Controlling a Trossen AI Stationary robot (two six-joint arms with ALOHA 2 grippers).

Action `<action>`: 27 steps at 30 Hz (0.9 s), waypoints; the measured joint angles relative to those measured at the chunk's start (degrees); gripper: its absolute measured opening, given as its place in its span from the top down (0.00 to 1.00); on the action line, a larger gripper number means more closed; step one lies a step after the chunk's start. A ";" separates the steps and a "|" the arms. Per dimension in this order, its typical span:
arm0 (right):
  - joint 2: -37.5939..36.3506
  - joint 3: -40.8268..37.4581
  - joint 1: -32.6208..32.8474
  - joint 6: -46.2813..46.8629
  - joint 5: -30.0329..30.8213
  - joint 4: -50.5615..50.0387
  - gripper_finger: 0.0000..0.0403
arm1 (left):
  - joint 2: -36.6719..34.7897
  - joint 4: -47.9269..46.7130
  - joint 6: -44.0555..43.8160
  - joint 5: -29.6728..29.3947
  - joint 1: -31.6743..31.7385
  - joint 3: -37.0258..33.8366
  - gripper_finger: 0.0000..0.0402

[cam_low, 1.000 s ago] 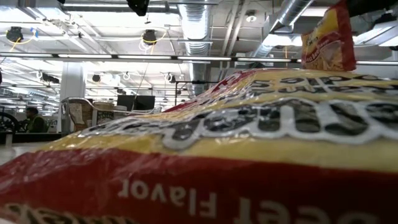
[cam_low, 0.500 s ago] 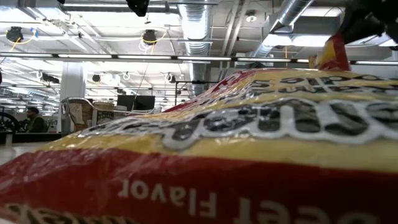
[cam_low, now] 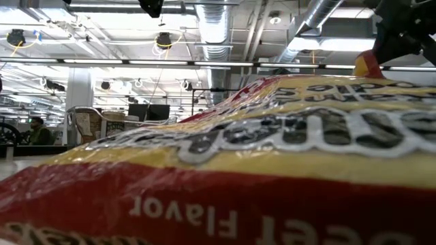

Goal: Pick & Place Food Item
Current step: Put the top red noodle pack into the right transparent bin

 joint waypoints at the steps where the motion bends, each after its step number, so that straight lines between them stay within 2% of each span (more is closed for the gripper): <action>1: 0.00 0.00 -0.57 0.10 0.14 -0.04 1.00 | 0.00 0.20 0.00 0.00 0.00 0.00 0.33; 10: 0.02 0.00 -8.42 -0.79 2.59 -0.96 1.00 | 0.00 0.73 0.00 0.00 0.00 0.00 0.33; 18: 0.02 0.00 -5.25 -5.12 -4.16 2.34 1.00 | 0.00 0.17 0.00 0.00 -0.02 0.02 0.33; 24: 0.02 0.00 -3.21 -6.54 -4.73 2.01 1.00 | 0.00 0.23 0.00 0.00 -0.02 0.02 0.33; 27: 0.02 0.00 -3.49 -10.71 -8.55 5.40 1.00 | 0.00 0.25 0.00 0.00 -0.02 0.02 0.33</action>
